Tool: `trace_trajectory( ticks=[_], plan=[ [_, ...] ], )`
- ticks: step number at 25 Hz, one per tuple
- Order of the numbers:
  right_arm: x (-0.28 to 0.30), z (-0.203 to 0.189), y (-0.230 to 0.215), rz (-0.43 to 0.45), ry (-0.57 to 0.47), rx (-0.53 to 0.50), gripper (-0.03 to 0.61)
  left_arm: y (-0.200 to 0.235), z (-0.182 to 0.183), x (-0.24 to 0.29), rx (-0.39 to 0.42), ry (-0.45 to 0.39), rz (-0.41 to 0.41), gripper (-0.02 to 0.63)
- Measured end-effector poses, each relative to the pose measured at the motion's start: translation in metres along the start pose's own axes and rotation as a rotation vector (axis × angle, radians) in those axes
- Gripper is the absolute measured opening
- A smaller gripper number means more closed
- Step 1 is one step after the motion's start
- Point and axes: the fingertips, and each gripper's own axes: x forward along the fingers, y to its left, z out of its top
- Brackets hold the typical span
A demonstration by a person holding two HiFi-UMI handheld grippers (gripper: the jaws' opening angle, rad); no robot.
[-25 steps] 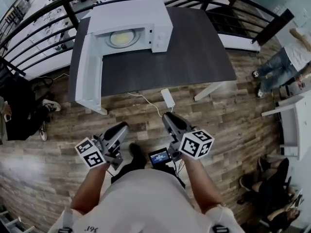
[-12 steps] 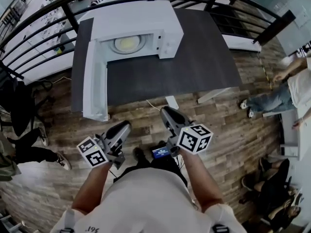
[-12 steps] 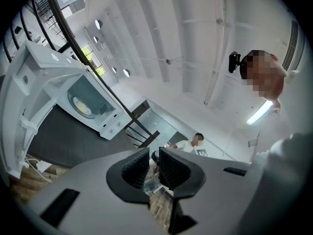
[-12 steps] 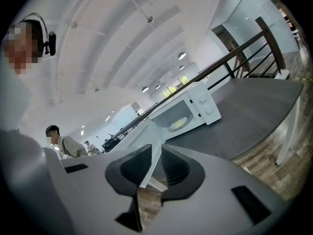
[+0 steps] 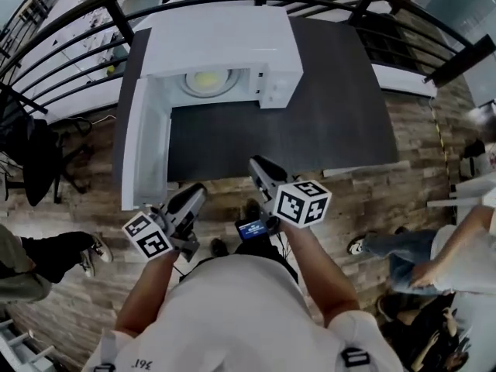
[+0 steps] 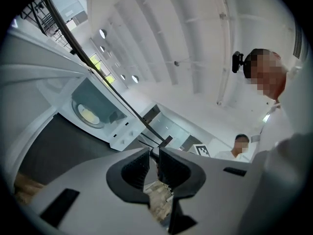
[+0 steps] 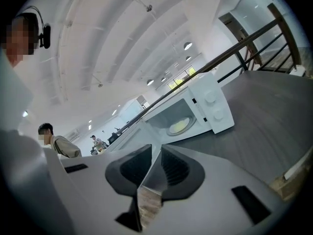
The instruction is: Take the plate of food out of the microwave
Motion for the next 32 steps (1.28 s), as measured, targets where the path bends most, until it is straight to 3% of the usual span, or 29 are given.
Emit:
trace_trajectory(
  ticks=[6,13,19,32],
  plan=[
    [0.047,0.036,-0.051,0.020,0.059,-0.028,0.044,0.030,0.011,0.046,0.010,-0.050,0.092,0.043],
    [0.105,0.042,-0.083,0.003,0.123,-0.054,0.044,0.061,0.022,0.070,0.007,-0.075,0.172,0.043],
    [0.165,0.034,-0.088,-0.041,0.153,-0.017,0.044,0.083,0.034,0.070,-0.006,-0.069,0.177,0.043],
    [0.269,0.048,-0.112,-0.230,0.085,0.069,0.044,0.110,0.051,0.054,-0.004,0.004,0.139,0.043]
  ],
)
